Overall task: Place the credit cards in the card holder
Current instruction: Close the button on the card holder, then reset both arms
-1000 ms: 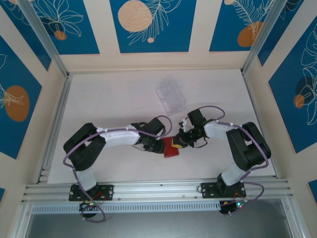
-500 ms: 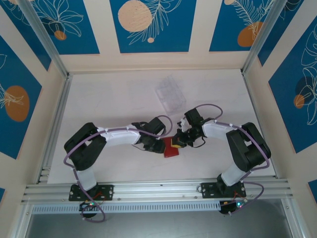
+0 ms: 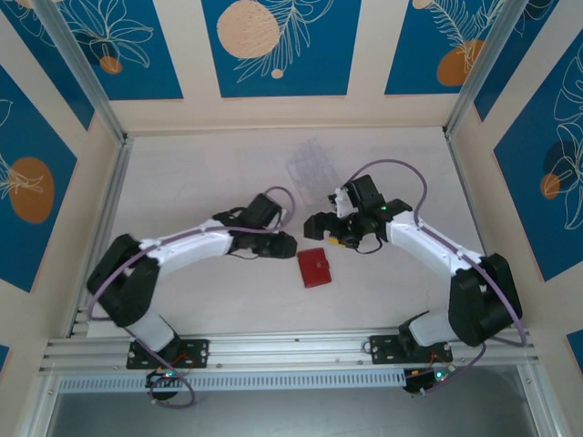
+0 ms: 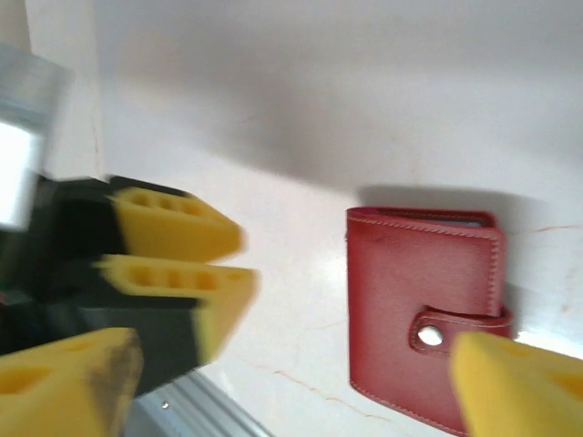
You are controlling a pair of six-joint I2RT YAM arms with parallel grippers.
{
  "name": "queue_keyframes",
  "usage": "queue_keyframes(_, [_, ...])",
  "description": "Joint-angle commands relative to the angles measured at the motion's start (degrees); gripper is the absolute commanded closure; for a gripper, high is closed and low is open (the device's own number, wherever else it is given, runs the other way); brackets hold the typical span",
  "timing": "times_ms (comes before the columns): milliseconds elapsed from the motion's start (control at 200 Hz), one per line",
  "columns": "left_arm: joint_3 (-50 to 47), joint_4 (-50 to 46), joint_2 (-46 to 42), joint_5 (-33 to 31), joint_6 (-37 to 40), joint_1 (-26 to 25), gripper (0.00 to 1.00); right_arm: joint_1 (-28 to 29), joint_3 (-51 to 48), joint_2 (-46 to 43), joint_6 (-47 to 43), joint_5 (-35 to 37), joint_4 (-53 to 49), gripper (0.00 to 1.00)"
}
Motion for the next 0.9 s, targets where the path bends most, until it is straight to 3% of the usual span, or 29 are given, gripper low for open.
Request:
queue_keyframes(0, [-5.1, 1.8, -10.8, -1.3, 2.3, 3.8, 0.38, -0.1, -2.1, -7.8, -0.6, 13.3, -2.0, 0.01])
queue_keyframes(80, [-8.8, 2.4, -18.4, -8.6, 4.1, 6.7, 0.19, -1.3, -4.8, -12.9, -1.2, 24.0, -0.8, 0.01])
queue_keyframes(95, [-9.3, 2.3, -19.6, -10.9, 4.5, 7.1, 0.04, -1.7, -5.3, -13.7, -1.3, 25.9, -0.4, 0.01])
queue_keyframes(110, [-9.7, 2.1, -20.7, -13.3, 4.9, 7.5, 0.0, -2.2, -5.8, -14.5, -1.3, 27.7, 0.1, 0.01])
queue_keyframes(185, [-11.7, 2.0, -25.4, -26.1, 8.3, 8.7, 0.0, -3.3, -9.9, -18.4, -2.8, 39.1, 4.8, 0.01])
queue_keyframes(270, [-17.8, 9.3, -30.6, -40.9, 13.2, 8.8, 0.0, -5.9, -15.5, -22.3, -3.3, 50.5, 12.3, 0.01])
queue_keyframes(385, [-28.9, 26.1, -35.9, -54.5, 20.6, 9.0, 0.0, -11.5, -24.9, -26.4, -15.1, 45.5, 32.1, 0.01])
queue_keyframes(470, [-36.7, 42.7, -35.8, -61.6, 29.6, 9.9, 0.0, -13.4, -31.1, -25.0, -21.0, 49.0, 45.9, 0.01])
queue_keyframes(540, [-38.9, 49.1, -32.9, -64.1, 33.2, 12.8, 0.0, -16.7, -31.3, -21.5, -21.2, 44.3, 48.4, 0.01])
queue_keyframes(575, [-37.6, 46.9, -31.9, -65.9, 31.9, 14.3, 0.0, -18.2, -31.3, -19.0, -19.9, 42.7, 49.6, 0.01])
queue_keyframes(675, [-37.4, 51.6, -27.7, -59.8, 36.3, 18.8, 0.0, -19.5, -32.0, -12.5, -20.3, 42.5, 56.3, 0.01])
queue_keyframes(790, [-38.4, 59.0, -18.8, -59.4, 36.6, 23.0, 0.0, -21.8, -32.6, -5.7, -20.9, 40.3, 64.7, 0.01])
queue_keyframes(895, [-42.0, 73.8, -12.4, -56.9, 37.5, 25.0, 0.0, -23.9, -31.0, -0.9, -21.3, 36.4, 67.0, 0.01])
